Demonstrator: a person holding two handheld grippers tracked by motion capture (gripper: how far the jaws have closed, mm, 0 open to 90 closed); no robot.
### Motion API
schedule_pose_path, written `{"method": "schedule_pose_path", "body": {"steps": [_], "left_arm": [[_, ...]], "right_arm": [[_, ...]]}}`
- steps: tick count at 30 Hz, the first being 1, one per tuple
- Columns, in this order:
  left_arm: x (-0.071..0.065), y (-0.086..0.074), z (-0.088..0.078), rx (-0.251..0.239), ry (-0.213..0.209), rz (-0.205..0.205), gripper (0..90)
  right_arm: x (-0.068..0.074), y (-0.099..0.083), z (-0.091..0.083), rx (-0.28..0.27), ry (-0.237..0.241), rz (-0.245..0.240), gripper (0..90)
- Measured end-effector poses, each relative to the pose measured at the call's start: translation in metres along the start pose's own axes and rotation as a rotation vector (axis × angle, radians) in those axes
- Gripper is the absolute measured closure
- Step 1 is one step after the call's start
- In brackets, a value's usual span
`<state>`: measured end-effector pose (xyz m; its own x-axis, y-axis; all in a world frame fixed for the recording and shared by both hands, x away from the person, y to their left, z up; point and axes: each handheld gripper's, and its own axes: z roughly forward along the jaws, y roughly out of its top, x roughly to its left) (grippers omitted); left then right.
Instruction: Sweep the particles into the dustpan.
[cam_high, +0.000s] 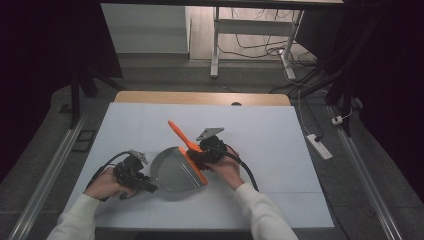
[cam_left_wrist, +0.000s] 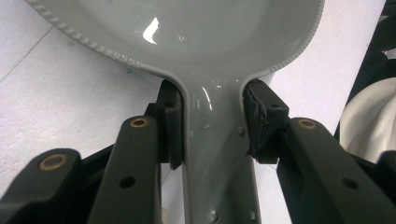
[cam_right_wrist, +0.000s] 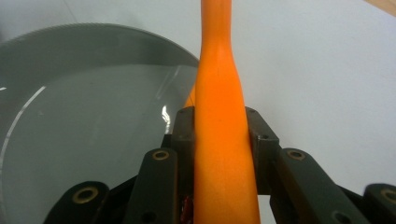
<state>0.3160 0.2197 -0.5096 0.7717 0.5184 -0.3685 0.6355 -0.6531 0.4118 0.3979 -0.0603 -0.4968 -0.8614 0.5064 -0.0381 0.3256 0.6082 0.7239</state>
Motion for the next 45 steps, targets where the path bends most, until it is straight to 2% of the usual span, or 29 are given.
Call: {"method": "schedule_pose_path", "body": {"steps": [7, 10, 16, 18, 19, 22, 23, 25, 30, 32, 36, 45], "left_arm": [[0.000, 0.000, 0.000, 0.000, 0.001, -0.001, 61.8], [0.000, 0.000, 0.000, 0.000, 0.001, 0.000, 61.7], [0.000, 0.000, 0.000, 0.000, 0.002, -0.001, 61.8], [0.000, 0.000, 0.000, 0.000, 0.003, 0.000, 61.8], [0.000, 0.000, 0.000, 0.000, 0.003, 0.000, 61.8], [0.000, 0.000, 0.000, 0.000, 0.001, 0.000, 61.8], [0.000, 0.000, 0.000, 0.001, 0.002, 0.000, 61.8], [0.000, 0.000, 0.000, 0.001, 0.001, 0.000, 61.8], [-0.001, -0.001, 0.001, -0.002, 0.005, 0.001, 61.8], [0.000, -0.002, 0.001, -0.002, 0.006, -0.001, 61.8], [-0.001, -0.002, 0.002, -0.004, 0.007, -0.001, 61.8], [-0.001, -0.004, 0.000, -0.013, 0.002, 0.000, 61.8]], "right_arm": [[0.008, 0.002, 0.002, -0.009, 0.010, -0.016, 70.2], [0.013, 0.004, 0.001, -0.026, 0.041, -0.013, 70.2], [0.024, 0.011, -0.002, -0.044, 0.080, -0.039, 70.2], [0.025, 0.014, -0.007, -0.061, 0.066, -0.045, 70.2], [0.022, 0.016, -0.015, -0.079, 0.036, -0.050, 70.2], [0.015, 0.016, -0.022, -0.096, 0.013, -0.032, 70.2], [0.008, 0.014, -0.027, -0.102, -0.003, -0.006, 70.2], [0.004, 0.013, -0.029, -0.102, -0.009, 0.004, 70.2], [-0.012, 0.004, -0.036, -0.095, -0.025, 0.073, 70.2], [-0.016, -0.001, -0.037, -0.081, -0.045, 0.078, 70.2], [-0.021, -0.010, -0.038, -0.058, -0.071, 0.096, 70.2], [-0.023, -0.022, -0.040, -0.040, -0.080, 0.122, 70.2]]}}
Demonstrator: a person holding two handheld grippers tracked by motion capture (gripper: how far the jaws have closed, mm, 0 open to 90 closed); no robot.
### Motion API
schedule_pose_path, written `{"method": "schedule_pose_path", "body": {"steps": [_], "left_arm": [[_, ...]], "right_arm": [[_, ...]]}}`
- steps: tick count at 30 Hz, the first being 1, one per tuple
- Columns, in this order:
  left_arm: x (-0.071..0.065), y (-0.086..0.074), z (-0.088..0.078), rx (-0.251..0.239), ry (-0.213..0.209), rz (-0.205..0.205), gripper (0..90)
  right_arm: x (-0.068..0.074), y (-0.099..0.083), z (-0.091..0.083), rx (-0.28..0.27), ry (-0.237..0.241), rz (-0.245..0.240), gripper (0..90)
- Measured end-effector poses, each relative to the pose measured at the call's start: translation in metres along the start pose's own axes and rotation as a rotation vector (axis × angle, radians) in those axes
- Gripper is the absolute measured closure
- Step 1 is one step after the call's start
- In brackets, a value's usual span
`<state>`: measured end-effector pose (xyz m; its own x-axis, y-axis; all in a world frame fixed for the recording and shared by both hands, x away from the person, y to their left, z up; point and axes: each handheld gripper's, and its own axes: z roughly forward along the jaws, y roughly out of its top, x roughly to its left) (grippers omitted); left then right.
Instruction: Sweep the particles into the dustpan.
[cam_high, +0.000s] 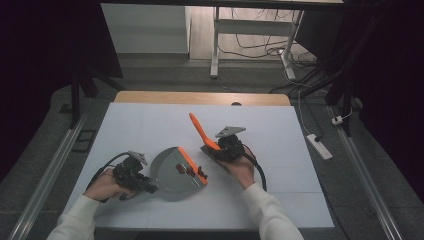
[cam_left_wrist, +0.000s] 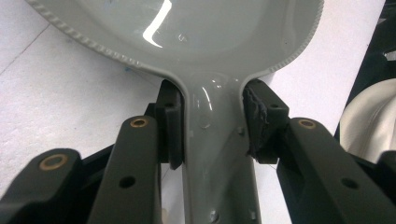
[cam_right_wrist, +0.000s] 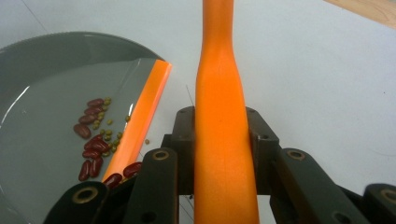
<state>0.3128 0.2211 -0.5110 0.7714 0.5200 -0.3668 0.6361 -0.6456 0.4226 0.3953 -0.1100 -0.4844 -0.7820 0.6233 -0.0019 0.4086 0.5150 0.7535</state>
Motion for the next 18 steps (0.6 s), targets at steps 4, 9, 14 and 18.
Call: {"method": "schedule_pose_path", "body": {"steps": [4, 9, 14, 18], "left_arm": [[0.000, -0.001, -0.001, 0.000, 0.000, 0.000, 61.7], [-0.001, -0.003, -0.003, 0.003, -0.005, 0.005, 61.8], [-0.002, -0.004, -0.004, 0.012, -0.006, 0.004, 61.8], [-0.003, -0.004, -0.004, 0.014, -0.005, 0.006, 61.8]], "right_arm": [[0.001, -0.002, 0.004, 0.017, -0.002, -0.002, 70.2], [0.004, -0.005, 0.009, 0.028, 0.006, 0.000, 70.2], [0.011, -0.005, 0.011, 0.027, 0.023, -0.008, 70.2], [0.018, -0.003, 0.013, 0.033, 0.025, -0.035, 70.2]]}}
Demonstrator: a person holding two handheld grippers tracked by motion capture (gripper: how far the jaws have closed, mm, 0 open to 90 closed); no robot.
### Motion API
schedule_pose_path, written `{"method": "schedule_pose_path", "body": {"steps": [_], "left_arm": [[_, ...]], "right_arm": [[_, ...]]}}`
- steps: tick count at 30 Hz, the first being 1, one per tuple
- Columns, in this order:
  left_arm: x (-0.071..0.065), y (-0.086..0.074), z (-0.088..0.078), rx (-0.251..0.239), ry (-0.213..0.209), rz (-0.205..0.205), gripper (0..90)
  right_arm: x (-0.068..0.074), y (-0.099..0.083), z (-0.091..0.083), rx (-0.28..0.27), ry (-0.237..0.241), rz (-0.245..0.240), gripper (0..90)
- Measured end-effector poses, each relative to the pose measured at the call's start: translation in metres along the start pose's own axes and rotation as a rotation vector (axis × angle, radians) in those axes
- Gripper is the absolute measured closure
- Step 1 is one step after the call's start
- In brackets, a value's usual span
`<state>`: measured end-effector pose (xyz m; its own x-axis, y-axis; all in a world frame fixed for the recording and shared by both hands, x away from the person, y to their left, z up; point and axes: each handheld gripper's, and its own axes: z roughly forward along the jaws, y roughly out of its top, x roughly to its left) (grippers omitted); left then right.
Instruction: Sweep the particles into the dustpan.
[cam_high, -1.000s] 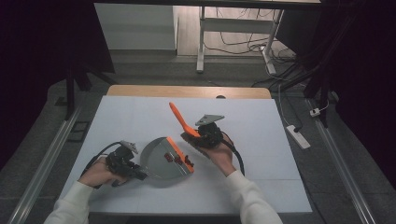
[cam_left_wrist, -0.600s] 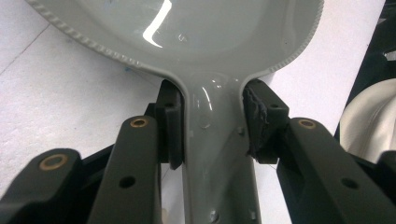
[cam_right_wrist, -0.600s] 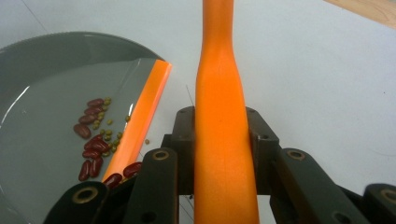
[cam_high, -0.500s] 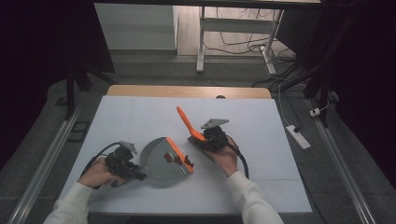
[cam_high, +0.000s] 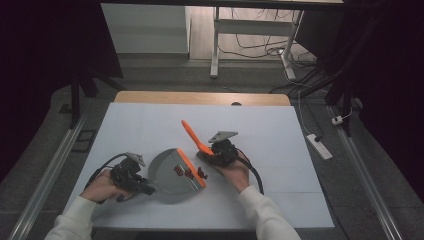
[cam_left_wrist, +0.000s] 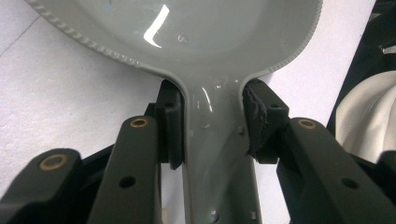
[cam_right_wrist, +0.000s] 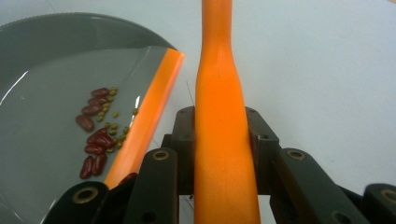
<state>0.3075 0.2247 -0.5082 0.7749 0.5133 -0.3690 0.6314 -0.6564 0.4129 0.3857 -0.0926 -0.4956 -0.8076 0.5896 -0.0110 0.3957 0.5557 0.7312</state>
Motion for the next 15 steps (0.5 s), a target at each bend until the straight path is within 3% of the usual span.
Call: {"method": "schedule_pose_path", "body": {"steps": [15], "left_arm": [[-0.001, 0.000, 0.003, 0.002, -0.002, 0.000, 61.8]], "right_arm": [[0.028, -0.001, 0.005, -0.026, 0.004, -0.045, 69.8]]}}
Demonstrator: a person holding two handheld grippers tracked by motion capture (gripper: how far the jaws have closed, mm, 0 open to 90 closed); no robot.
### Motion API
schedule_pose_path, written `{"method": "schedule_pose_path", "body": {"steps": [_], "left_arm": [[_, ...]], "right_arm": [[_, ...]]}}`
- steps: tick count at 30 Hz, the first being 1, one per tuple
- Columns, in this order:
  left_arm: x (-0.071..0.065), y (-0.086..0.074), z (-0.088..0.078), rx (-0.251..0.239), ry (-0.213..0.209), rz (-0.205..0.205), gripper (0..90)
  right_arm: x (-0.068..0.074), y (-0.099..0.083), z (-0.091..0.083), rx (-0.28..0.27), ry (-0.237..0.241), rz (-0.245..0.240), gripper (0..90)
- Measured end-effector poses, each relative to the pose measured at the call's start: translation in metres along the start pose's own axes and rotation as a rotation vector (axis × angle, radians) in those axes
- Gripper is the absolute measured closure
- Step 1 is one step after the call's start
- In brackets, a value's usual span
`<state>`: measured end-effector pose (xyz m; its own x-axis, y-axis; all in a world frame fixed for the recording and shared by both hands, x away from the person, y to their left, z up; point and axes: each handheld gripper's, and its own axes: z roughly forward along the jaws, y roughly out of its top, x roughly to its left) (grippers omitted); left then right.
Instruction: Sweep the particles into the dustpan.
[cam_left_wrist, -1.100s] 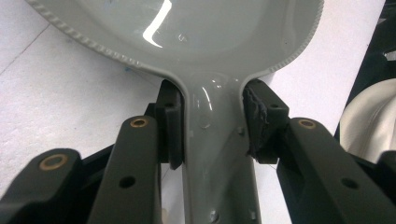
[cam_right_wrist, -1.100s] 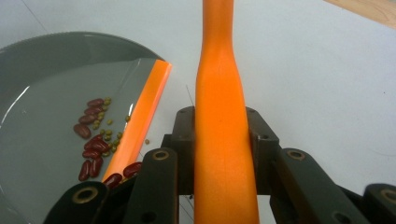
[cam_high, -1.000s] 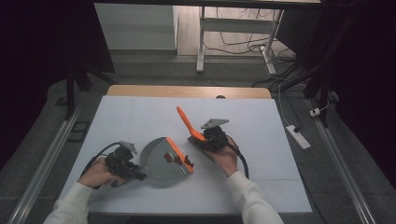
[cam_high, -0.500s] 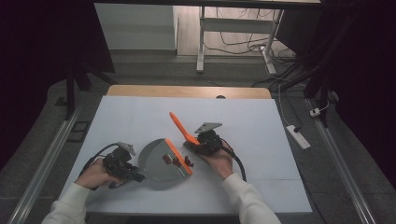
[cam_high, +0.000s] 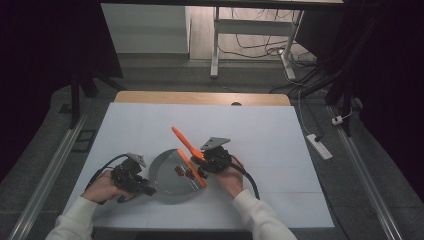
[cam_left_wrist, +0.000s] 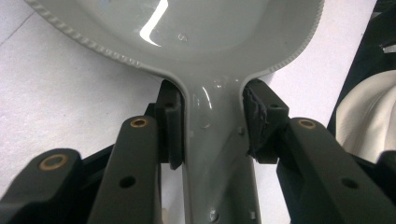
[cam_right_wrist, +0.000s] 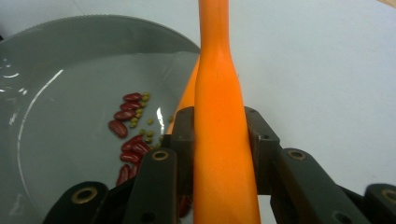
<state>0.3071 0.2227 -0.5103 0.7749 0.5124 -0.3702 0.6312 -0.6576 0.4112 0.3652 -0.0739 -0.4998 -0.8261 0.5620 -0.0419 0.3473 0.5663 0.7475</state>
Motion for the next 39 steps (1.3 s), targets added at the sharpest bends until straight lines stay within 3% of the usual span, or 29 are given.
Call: {"method": "schedule_pose_path", "body": {"steps": [7, 10, 11, 13, 16, 20, 27, 39], "left_arm": [[0.001, 0.000, 0.001, 0.002, 0.001, 0.000, 61.8], [0.001, 0.000, 0.001, 0.002, 0.001, -0.001, 61.9], [0.001, 0.000, 0.001, 0.001, 0.001, -0.001, 61.8], [0.001, 0.000, 0.001, 0.001, 0.001, -0.001, 61.8], [0.001, -0.001, 0.001, 0.001, -0.004, -0.003, 61.9], [0.001, -0.001, 0.002, 0.001, -0.004, -0.004, 61.9], [0.001, -0.002, 0.002, 0.001, -0.003, -0.003, 61.9], [-0.002, -0.003, 0.000, -0.002, 0.000, -0.001, 61.9]], "right_arm": [[0.004, 0.001, 0.002, -0.009, 0.034, 0.016, 69.9], [0.008, 0.003, 0.004, -0.035, 0.074, 0.038, 70.0], [0.012, 0.006, 0.004, -0.055, 0.116, 0.051, 70.2], [0.014, 0.007, 0.003, -0.060, 0.143, 0.052, 70.2], [0.022, 0.012, -0.001, -0.087, 0.164, 0.011, 70.2], [0.017, 0.016, -0.012, -0.135, 0.122, 0.015, 70.2], [-0.010, 0.013, -0.030, -0.151, 0.033, 0.057, 70.2], [-0.027, -0.003, -0.029, -0.093, -0.031, 0.081, 70.2]]}}
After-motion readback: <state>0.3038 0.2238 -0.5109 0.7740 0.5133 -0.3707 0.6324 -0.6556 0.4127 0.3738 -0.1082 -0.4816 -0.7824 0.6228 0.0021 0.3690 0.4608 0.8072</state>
